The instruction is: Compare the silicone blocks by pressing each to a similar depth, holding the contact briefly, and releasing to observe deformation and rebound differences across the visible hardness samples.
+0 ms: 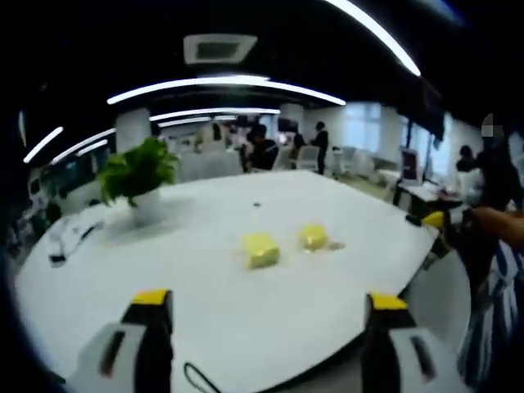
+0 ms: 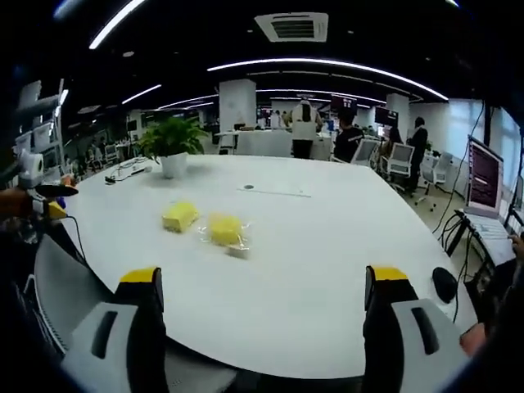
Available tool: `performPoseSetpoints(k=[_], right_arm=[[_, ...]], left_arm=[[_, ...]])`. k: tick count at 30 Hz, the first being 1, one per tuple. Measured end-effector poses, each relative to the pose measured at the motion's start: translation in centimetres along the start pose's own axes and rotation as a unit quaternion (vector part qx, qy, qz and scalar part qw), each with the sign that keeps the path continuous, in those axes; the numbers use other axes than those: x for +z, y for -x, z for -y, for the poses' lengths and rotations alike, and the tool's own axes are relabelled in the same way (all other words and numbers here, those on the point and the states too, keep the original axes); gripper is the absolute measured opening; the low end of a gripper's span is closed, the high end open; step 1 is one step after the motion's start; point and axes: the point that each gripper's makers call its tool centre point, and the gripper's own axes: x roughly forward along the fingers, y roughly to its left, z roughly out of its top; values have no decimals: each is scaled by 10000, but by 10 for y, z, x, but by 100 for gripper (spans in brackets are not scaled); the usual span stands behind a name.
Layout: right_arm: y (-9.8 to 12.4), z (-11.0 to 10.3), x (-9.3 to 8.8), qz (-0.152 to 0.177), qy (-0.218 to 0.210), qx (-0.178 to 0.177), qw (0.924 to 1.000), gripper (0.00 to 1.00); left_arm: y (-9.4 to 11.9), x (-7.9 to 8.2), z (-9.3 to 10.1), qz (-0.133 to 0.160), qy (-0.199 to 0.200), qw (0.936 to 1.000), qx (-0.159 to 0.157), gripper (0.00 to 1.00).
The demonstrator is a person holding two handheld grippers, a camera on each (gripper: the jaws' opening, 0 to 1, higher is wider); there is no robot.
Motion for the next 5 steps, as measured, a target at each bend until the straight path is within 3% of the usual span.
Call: performPoseSetpoints(k=[2,5], right_arm=[[-4,2,-4,85,24,-9,10000,96],[-8,2,-16,-45,-118,-19,9999,96]], left_arm=[[-3,-4,-4,37,154,9999,4,100],[-6,-12,-10,65,494,9987,65,100]])
